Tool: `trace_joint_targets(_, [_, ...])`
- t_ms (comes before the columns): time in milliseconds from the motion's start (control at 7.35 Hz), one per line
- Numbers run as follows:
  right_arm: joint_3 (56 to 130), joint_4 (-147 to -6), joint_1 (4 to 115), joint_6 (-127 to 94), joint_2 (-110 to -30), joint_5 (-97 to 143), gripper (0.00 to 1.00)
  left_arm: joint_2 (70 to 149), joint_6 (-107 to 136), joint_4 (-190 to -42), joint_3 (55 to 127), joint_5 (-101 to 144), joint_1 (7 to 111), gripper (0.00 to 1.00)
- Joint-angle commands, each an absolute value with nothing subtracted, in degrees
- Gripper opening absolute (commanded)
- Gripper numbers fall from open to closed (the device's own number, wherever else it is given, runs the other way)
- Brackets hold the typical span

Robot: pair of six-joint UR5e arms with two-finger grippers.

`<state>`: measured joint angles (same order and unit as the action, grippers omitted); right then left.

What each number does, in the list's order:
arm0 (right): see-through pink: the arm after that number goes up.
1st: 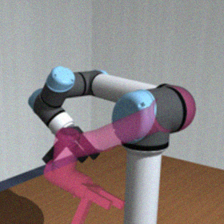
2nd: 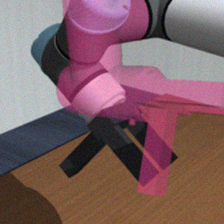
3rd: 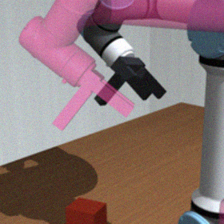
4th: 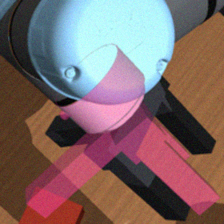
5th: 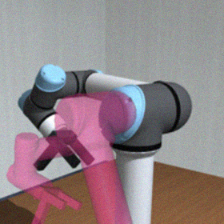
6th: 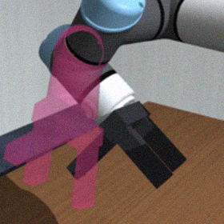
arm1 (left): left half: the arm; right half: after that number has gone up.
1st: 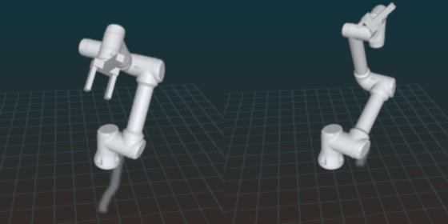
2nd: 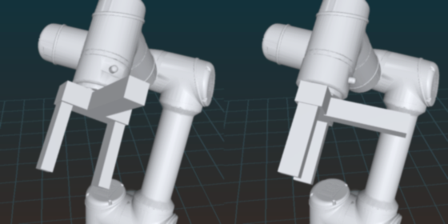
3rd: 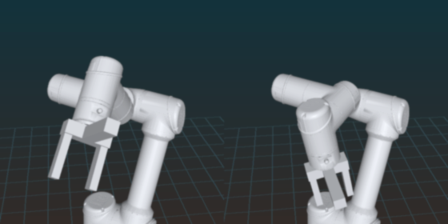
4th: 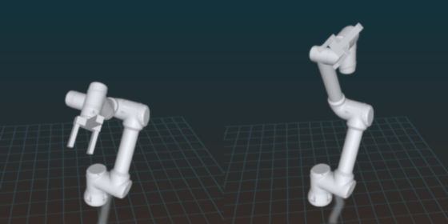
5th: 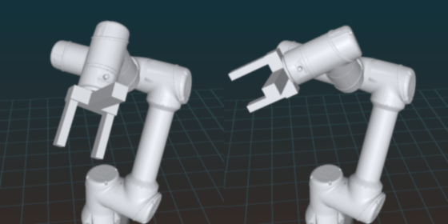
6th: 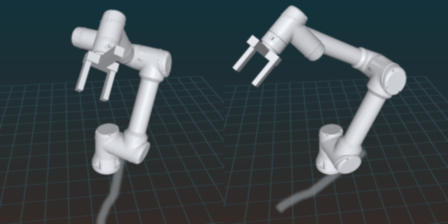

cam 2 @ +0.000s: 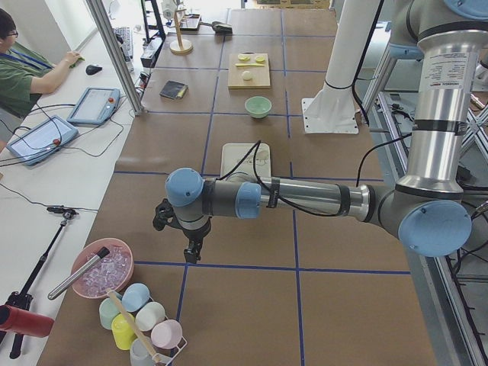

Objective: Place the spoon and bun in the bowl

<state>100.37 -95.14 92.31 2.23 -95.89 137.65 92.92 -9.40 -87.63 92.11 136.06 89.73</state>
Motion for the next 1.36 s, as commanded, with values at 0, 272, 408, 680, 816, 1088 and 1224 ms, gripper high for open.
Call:
trace_joint_targets(0, [99.94,-94.58,92.29,2.2,-95.63,136.42,1.0,92.9,-9.4,-87.63,92.46,136.05,89.74,1.0])
trace_joint_targets(272, [100.37,-94.48,92.29,1.93,-95.1,137.02,1.0,93.6,-8.8,-87.98,96.39,136.14,89.3,1.0])
trace_joint_targets(408, [101.24,-94.48,92.29,1.5,-95.1,137.2,1.0,94.73,-5.74,-88.85,98.33,135.97,88.34,1.0])
trace_joint_targets(680, [102.48,-94.66,91.67,1.58,-94.49,136.67,1.0,96.32,1.09,-88.94,104.05,135.0,83.79,1.0])
trace_joint_targets(816, [101.96,-95.01,91.5,1.06,-92.48,137.02,1.0,97.72,10.71,-89.47,106.15,135.09,78.1,1.0])
trace_joint_targets(1088, [102.39,-94.4,91.23,1.31,-92.99,137.81,1.0,97.65,30.04,-99.35,108.37,134.65,69.57,1.0])
trace_joint_targets(1224, [102.39,-94.39,91.06,0.8,-92.9,137.9,1.0,97.73,36.93,-102.54,108.46,134.47,66.22,1.0])
